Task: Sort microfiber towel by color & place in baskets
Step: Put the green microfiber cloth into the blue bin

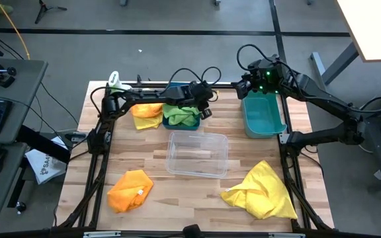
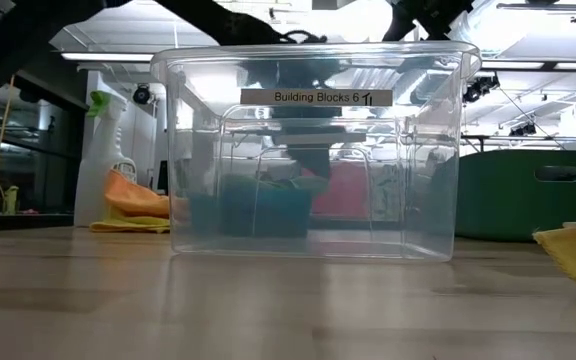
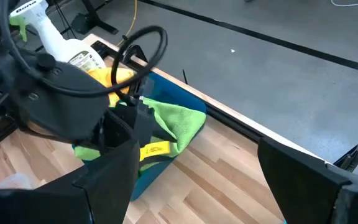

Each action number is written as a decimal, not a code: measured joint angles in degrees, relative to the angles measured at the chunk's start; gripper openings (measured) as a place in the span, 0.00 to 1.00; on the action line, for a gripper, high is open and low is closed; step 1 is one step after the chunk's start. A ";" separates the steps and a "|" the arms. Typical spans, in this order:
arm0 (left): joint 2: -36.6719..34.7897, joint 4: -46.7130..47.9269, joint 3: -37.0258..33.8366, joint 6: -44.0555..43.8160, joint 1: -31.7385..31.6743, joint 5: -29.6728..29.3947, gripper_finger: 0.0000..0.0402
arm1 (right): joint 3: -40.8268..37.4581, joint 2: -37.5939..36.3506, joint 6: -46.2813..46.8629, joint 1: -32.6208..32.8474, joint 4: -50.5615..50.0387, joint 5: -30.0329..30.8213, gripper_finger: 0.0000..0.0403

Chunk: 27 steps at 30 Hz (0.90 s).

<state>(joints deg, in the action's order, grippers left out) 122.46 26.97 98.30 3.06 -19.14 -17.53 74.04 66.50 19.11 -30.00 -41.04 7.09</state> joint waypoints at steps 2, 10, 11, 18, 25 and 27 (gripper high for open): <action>0.53 0.32 0.00 0.03 -0.02 -1.27 0.30 | 0.00 0.00 -0.01 0.00 0.02 0.00 0.80; 0.60 3.16 0.04 3.56 -0.44 -3.23 0.23 | 0.01 0.00 0.11 0.00 0.11 0.02 0.80; 0.58 3.26 0.04 3.57 -0.52 -3.15 0.19 | 0.00 -0.01 0.11 0.00 0.11 0.02 0.80; 0.34 5.84 0.04 2.06 -1.46 -2.00 0.01 | 0.00 -0.02 0.11 0.00 0.11 0.02 0.80; -6.82 7.56 0.17 4.62 -1.86 -5.07 0.00 | 0.00 -0.02 -0.07 -0.02 0.09 0.26 0.80; -8.42 10.54 0.12 5.02 -2.16 -6.06 0.00 | 0.00 -0.02 -0.28 -0.01 0.07 0.84 0.80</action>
<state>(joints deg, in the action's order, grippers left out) 114.04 37.51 98.43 8.08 -21.30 -23.59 74.04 66.48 18.84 -30.01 -40.97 7.94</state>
